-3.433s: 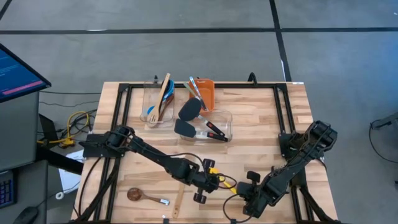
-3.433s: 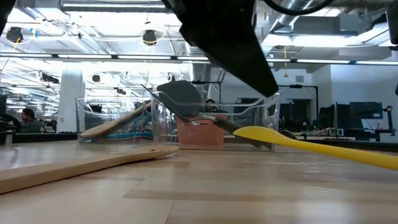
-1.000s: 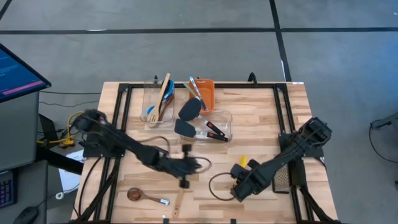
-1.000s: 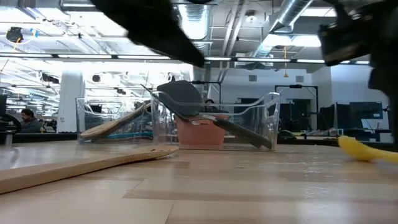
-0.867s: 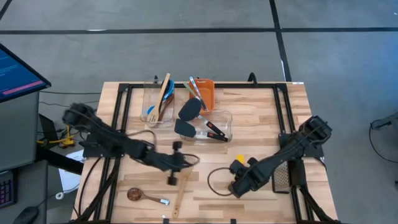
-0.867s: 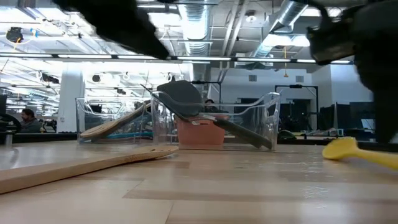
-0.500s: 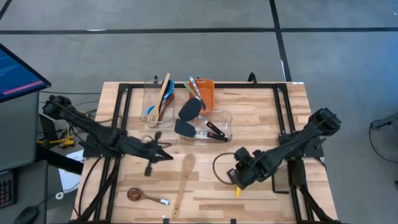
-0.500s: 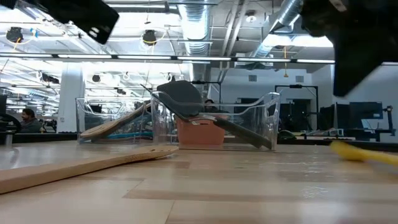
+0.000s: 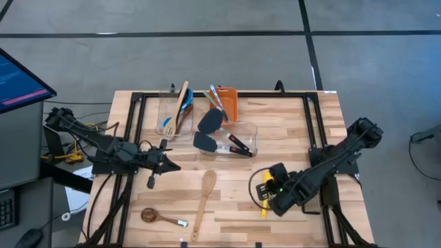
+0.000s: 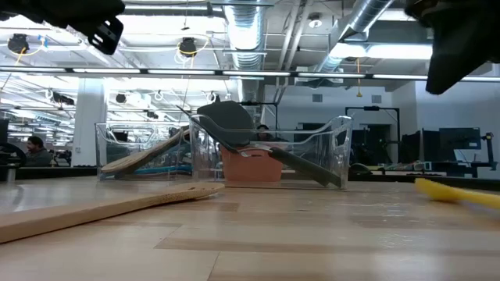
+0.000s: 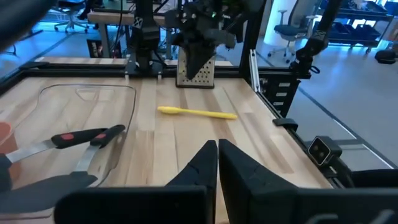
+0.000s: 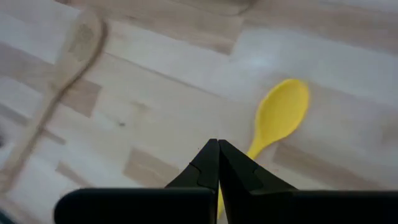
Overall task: Pick & Place Kitchen Items
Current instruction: Put the yellow serving spoon into the top transparent bin
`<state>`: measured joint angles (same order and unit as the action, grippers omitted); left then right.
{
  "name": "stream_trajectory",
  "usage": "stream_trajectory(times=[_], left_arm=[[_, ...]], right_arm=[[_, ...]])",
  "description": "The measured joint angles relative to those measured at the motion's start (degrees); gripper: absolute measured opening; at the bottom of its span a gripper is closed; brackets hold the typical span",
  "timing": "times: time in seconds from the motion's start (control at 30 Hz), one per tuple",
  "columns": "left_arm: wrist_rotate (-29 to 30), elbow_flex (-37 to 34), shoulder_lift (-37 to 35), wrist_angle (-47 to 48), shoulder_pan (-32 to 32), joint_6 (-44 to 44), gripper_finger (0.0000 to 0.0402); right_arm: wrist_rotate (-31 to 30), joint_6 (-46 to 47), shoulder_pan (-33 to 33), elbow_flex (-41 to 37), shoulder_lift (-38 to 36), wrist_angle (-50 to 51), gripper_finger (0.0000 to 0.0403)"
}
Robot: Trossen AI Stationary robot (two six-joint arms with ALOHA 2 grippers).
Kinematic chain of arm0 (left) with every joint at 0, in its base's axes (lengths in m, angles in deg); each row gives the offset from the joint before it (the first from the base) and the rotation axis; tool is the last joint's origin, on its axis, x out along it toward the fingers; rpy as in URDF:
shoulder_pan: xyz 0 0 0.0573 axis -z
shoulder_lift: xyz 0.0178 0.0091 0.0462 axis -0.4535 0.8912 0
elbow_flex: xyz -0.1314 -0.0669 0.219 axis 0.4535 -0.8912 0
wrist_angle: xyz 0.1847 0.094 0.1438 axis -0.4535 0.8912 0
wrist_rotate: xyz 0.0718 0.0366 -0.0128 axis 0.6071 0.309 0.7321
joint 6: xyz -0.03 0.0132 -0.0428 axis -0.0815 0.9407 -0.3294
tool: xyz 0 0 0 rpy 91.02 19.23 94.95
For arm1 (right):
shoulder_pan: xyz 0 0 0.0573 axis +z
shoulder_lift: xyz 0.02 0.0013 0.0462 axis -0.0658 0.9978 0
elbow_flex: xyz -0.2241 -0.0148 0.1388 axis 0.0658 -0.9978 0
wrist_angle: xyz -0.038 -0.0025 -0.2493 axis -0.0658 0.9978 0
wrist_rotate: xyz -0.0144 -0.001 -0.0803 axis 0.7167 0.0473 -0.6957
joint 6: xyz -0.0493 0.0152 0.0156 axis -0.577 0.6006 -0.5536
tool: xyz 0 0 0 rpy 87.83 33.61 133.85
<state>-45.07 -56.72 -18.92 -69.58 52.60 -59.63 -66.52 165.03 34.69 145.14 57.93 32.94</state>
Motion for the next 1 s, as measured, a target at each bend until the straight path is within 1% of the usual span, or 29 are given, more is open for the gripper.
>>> stream_trajectory(times=[0.17,0.23,0.3,0.37,0.53,0.67,0.77,1.0], left_arm=[[0.0,-1.4,-0.3,-0.2,0.0,3.5,0.0001],[0.1,-1.9,-0.2,0.3,0.0,5.6,0.0001],[0.2,-1.9,0.3,-0.2,-0.1,7.6,0.0002],[0.2,-1.9,0.3,-0.1,-0.2,9.1,0.0004],[0.7,-1.9,0.2,-1.2,-0.7,9.4,0.0003],[0.8,-1.9,-0.2,-1.6,-1.4,9.4,0.0006],[1.0,-1.9,-0.2,-1.5,-1.7,9.4,0.0005],[1.0,-1.9,-0.1,-1.6,-1.7,9.3,0.0003]], right_arm=[[-3.4,4.7,3.3,0.0,2.4,-3.1,0.0000],[-3.7,5.4,3.3,0.3,3.9,-6.2,0.0000],[-3.3,6.4,3.6,-0.1,4.7,-5.6,0.0000],[-3.3,6.8,3.0,0.3,5.4,-8.3,0.0000],[-3.0,7.9,1.2,0.1,6.4,-8.4,0.0000],[-3.0,7.1,-2.3,0.1,6.3,-7.7,0.0000],[-3.0,0.0,-5.3,0.1,6.3,-9.9,0.0000],[-3.0,-24.2,-11.1,0.1,6.3,-21.9,0.0000]])
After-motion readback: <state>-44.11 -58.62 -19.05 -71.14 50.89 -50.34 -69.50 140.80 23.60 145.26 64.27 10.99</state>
